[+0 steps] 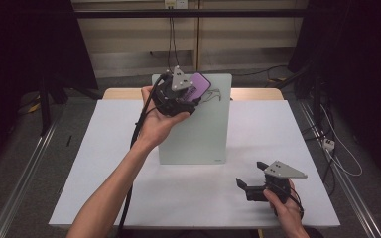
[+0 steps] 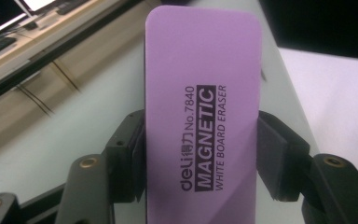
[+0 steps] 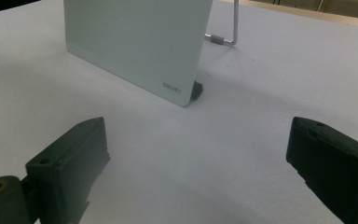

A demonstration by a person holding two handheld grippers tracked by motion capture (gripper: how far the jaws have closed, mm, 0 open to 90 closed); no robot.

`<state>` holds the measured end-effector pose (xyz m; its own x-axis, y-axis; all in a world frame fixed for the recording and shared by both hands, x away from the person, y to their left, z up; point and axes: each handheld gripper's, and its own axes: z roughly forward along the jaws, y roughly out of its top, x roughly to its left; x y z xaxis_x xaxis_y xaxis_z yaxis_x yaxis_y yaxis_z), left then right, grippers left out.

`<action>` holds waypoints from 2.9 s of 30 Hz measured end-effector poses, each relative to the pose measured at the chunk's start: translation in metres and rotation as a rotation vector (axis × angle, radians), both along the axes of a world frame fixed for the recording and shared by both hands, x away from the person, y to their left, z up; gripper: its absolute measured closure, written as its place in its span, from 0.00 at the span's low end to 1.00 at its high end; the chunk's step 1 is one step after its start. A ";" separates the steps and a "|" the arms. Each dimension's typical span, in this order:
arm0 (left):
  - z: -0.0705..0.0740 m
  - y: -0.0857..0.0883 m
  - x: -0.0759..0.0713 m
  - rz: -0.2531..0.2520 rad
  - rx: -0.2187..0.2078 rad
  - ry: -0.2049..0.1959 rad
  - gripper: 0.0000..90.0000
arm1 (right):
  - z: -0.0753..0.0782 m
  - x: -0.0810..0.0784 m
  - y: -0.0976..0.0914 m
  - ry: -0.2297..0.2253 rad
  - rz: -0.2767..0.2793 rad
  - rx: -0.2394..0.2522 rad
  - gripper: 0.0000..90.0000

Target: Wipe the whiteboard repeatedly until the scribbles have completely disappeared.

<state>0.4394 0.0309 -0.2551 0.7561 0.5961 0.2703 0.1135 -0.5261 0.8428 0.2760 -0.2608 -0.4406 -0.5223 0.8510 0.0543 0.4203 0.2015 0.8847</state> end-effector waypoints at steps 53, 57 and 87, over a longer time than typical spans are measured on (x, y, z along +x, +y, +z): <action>-0.022 -0.069 -0.012 -0.097 0.140 -0.024 0.45 | 0.001 -0.002 0.000 0.004 0.008 0.003 0.06; -0.039 -0.077 -0.019 -0.135 0.170 -0.003 0.45 | 0.001 -0.003 0.000 0.007 0.008 0.003 0.06; -0.003 -0.063 -0.007 -0.042 0.135 -0.018 0.45 | 0.001 -0.003 0.000 0.004 0.016 0.003 0.06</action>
